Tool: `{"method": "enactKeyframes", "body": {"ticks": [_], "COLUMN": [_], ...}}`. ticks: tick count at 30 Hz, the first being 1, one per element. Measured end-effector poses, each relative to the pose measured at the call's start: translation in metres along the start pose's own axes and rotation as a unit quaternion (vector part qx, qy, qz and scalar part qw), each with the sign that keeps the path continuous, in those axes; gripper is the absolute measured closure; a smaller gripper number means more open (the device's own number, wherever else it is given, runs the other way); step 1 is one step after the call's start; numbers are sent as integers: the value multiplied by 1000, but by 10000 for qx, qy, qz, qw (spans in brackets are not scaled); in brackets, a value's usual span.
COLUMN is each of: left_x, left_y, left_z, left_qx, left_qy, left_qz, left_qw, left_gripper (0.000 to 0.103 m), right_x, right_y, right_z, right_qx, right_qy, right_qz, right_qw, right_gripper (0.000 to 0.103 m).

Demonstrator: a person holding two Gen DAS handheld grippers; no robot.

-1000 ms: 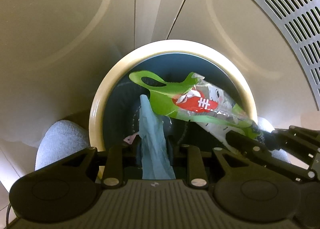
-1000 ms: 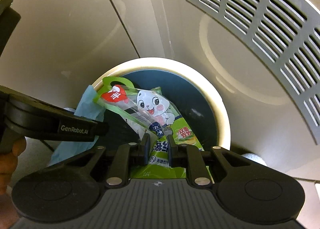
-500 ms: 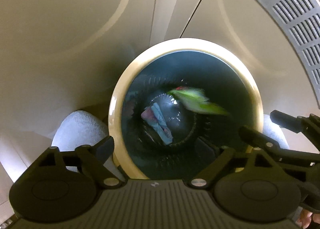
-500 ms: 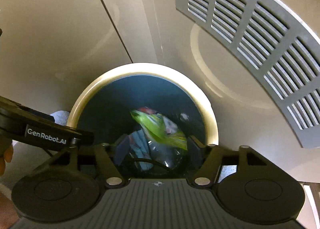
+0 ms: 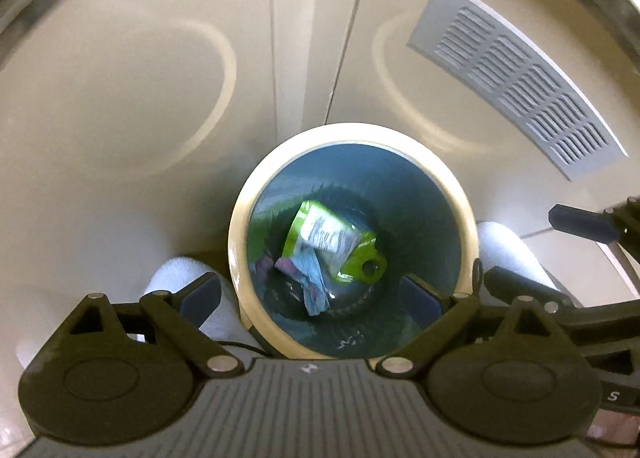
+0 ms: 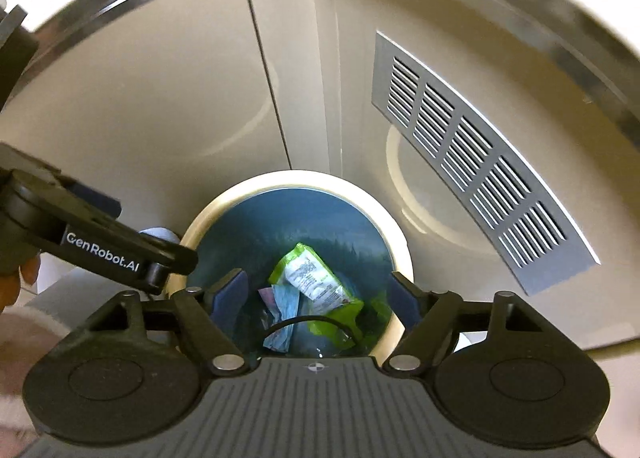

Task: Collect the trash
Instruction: 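Open both grippers to drop the bag and pouch into the bin, then raise both open grippers out of the bin toward the grey mat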

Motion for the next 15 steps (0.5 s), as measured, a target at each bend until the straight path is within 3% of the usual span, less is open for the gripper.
{"method": "enactKeyframes", "body": {"ticks": [5, 15], "left_x": [-3, -8], "left_y": [-10, -21], "left_z": [31, 58], "left_qx": [545, 704], "left_qy": [-690, -1092], "left_qz": [-259, -533], "left_qw": [9958, 9901], "left_gripper": [0, 0], "right_x": [-16, -22], "right_y": [-1, -7], "right_z": [29, 56], "right_qx": [11, -114], "right_qy": [-215, -611], "right_qz": [-50, -165], "right_qw": [9998, 9979], "right_gripper": [24, 24]}}
Point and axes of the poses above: each gripper's, at about its wrist camera, not at the fingertips, and z roughly against the way its jaws point, y to its left, x to its top, the point moved 6 cm from there along -z, roughly the way its jaws point, and after that the axes turned 12 degrees about -z, right-handed, at the moved point
